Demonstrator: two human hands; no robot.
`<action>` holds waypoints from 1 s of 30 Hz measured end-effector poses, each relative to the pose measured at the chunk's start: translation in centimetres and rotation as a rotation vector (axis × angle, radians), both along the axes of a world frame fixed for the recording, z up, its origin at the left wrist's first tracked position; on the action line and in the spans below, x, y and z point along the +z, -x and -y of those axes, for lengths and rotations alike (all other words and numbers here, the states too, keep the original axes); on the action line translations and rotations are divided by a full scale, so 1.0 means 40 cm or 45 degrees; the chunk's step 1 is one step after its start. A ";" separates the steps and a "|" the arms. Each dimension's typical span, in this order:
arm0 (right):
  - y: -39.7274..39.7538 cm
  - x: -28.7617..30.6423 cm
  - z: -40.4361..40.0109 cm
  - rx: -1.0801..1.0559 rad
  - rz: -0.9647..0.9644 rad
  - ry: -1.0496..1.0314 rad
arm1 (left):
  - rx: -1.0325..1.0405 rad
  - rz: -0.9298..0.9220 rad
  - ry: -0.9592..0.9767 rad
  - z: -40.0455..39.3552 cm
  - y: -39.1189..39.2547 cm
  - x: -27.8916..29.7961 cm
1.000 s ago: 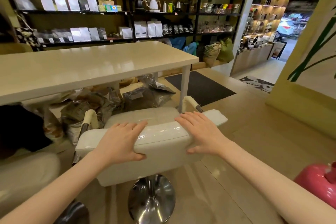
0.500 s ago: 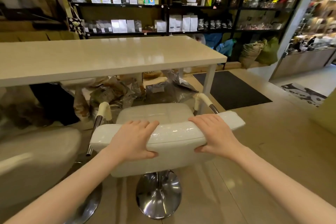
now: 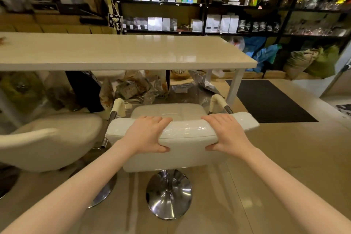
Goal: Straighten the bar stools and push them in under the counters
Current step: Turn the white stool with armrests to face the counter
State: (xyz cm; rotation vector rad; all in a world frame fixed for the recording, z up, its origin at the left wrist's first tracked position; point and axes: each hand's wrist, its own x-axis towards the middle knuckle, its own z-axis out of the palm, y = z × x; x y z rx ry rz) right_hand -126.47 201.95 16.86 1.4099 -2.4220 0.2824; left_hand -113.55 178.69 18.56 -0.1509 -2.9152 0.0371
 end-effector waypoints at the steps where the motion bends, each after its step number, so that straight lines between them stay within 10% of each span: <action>1: 0.000 0.000 0.001 0.006 -0.004 0.003 | 0.005 0.003 -0.003 0.000 -0.002 0.002; 17: -0.025 -0.005 0.007 -0.002 -0.031 -0.022 | 0.023 0.019 0.025 0.006 -0.025 0.008; 30: 0.011 0.088 -0.201 -0.187 0.471 0.299 | 0.019 0.042 -0.338 -0.182 0.084 0.125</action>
